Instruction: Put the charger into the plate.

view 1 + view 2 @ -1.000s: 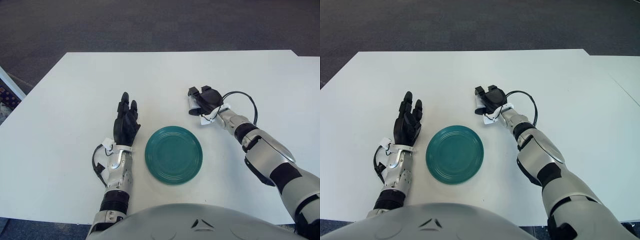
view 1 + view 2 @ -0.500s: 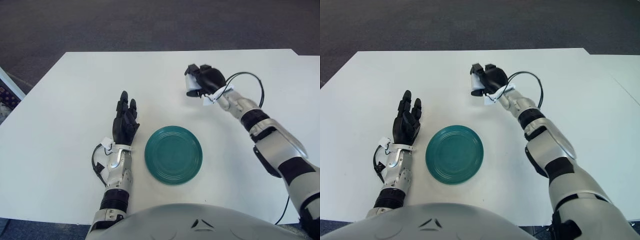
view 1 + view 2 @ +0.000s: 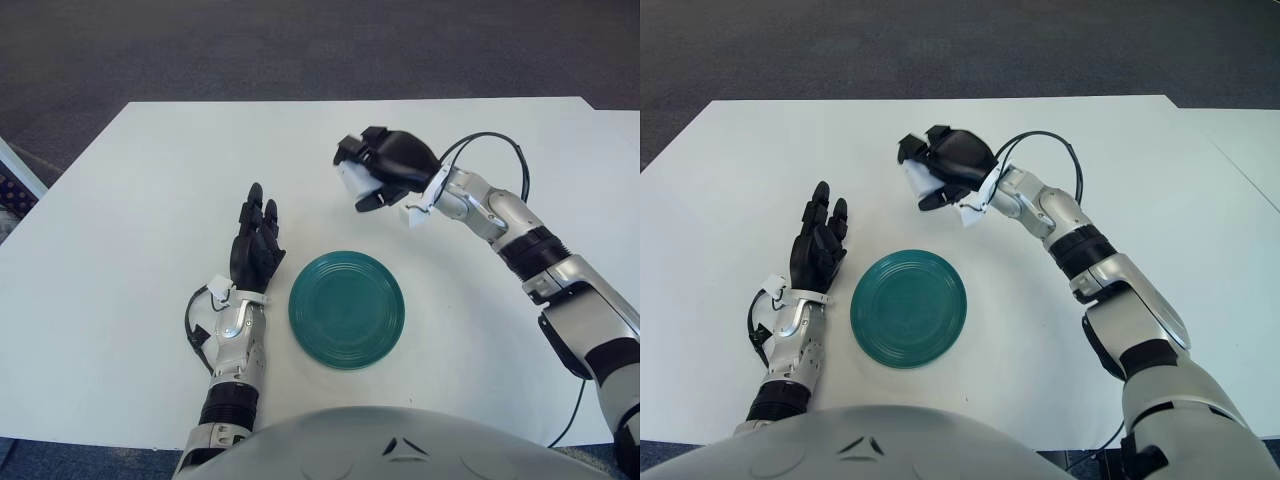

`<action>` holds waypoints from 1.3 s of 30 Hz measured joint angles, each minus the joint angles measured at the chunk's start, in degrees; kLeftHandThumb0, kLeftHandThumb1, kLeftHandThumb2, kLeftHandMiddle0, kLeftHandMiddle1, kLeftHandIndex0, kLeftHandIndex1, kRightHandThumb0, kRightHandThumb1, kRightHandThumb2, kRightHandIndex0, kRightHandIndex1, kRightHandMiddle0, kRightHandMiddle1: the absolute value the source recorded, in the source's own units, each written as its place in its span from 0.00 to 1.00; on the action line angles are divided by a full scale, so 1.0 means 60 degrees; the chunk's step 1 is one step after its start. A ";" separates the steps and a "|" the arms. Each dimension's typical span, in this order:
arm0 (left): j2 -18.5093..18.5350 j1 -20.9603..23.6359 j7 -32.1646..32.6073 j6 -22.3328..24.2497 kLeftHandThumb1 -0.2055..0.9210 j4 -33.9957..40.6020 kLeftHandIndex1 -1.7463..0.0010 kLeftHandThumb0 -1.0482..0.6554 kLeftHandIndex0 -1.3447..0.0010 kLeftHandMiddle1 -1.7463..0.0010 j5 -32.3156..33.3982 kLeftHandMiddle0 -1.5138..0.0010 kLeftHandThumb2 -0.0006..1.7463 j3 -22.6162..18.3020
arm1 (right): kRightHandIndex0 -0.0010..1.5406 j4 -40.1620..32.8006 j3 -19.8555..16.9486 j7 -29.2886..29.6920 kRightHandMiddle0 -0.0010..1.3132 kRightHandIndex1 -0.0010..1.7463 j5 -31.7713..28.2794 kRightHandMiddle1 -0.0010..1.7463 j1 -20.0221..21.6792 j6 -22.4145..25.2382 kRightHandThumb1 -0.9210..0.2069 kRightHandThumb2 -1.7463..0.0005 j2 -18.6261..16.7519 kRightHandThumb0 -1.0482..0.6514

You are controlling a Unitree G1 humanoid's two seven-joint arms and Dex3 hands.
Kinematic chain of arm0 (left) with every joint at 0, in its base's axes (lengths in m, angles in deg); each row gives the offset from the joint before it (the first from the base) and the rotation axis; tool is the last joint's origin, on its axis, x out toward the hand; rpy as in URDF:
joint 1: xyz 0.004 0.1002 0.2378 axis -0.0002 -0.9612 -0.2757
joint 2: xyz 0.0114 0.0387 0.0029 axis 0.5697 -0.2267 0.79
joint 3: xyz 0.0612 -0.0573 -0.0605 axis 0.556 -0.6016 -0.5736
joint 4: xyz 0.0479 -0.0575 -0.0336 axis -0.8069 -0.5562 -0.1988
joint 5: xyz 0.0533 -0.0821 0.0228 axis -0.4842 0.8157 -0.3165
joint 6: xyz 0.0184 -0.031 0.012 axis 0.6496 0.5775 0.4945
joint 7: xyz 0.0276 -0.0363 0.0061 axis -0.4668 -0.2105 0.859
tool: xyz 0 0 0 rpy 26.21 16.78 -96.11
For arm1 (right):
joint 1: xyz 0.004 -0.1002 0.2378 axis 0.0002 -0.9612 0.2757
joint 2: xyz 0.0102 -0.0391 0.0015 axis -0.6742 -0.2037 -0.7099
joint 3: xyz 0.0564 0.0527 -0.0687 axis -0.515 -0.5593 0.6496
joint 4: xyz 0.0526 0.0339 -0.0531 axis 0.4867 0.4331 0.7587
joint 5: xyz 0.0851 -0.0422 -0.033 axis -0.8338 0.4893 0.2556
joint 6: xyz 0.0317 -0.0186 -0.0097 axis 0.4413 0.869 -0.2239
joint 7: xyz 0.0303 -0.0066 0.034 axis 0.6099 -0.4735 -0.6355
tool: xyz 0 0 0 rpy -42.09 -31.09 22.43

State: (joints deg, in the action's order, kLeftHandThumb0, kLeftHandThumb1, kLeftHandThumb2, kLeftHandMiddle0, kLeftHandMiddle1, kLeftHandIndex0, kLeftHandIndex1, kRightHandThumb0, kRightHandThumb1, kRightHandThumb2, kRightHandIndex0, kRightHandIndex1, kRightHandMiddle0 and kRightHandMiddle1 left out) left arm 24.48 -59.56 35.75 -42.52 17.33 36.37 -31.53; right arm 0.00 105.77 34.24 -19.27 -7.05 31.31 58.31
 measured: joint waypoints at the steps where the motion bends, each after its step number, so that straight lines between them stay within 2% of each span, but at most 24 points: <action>1: 0.0003 -0.0050 0.0042 0.0032 1.00 0.0035 0.99 0.00 1.00 1.00 -0.0029 1.00 0.47 0.0019 | 0.64 -0.0172 -0.0001 -0.0126 0.56 1.00 0.0019 1.00 -0.0091 -0.0063 0.00 0.59 0.0030 0.33; 10: 0.0012 -0.0182 0.0226 0.0195 1.00 0.0169 0.99 0.00 0.98 1.00 -0.0064 1.00 0.48 0.0058 | 0.67 -0.2214 -0.0025 -0.1010 0.56 1.00 0.0230 1.00 -0.0731 -0.0447 0.00 0.60 0.0241 0.34; 15: 0.0008 -0.0074 -0.0334 0.0333 1.00 0.0054 0.97 0.00 0.95 0.99 0.0663 0.96 0.47 -0.0111 | 0.69 -0.3304 -0.0008 -0.1320 0.58 1.00 0.0226 1.00 -0.1394 -0.0629 0.00 0.60 0.0081 0.34; 19: -0.0001 0.0057 -0.1179 0.0244 1.00 -0.0108 0.95 0.00 0.95 0.99 0.1261 0.93 0.47 -0.0304 | 0.69 -0.3867 0.0015 -0.1669 0.61 1.00 0.0226 1.00 -0.1922 -0.0774 0.00 0.61 0.0014 0.34; 26: -0.0042 0.0355 -0.2851 0.0028 1.00 -0.0444 0.95 0.00 0.97 1.00 0.2183 0.93 0.50 -0.0644 | 0.65 -0.3940 0.0064 -0.1984 0.62 1.00 0.0227 1.00 -0.2481 -0.1275 0.00 0.62 0.0027 0.33; 29: -0.0049 0.0369 -0.3046 0.0027 1.00 -0.0452 0.95 0.00 0.98 1.00 0.2337 0.94 0.50 -0.0716 | 0.64 -0.3768 0.0134 -0.1965 0.62 1.00 0.0281 1.00 -0.2580 -0.1682 0.00 0.64 0.0027 0.33; 32: -0.0049 0.0376 -0.2915 -0.0028 1.00 -0.0461 0.96 0.00 0.99 1.00 0.2135 0.96 0.50 -0.0728 | 0.63 -0.3521 0.0206 -0.1802 0.61 1.00 0.0443 1.00 -0.2587 -0.2151 0.00 0.65 0.0012 0.33; 39: -0.0032 0.0391 -0.1545 -0.0407 1.00 -0.0509 0.98 0.00 1.00 1.00 0.0503 0.99 0.50 -0.0557 | 0.63 -0.3027 0.0227 -0.1569 0.59 1.00 0.0568 1.00 -0.2553 -0.2918 0.00 0.68 -0.0057 0.34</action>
State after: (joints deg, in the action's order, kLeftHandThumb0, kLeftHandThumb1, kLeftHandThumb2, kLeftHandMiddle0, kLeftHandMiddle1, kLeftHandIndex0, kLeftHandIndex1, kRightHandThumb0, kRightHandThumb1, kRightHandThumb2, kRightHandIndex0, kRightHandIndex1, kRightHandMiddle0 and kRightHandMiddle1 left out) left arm 24.29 -57.21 26.48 -44.96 14.27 39.39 -34.87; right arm -18.17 107.14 24.82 -15.86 -22.36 13.80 57.97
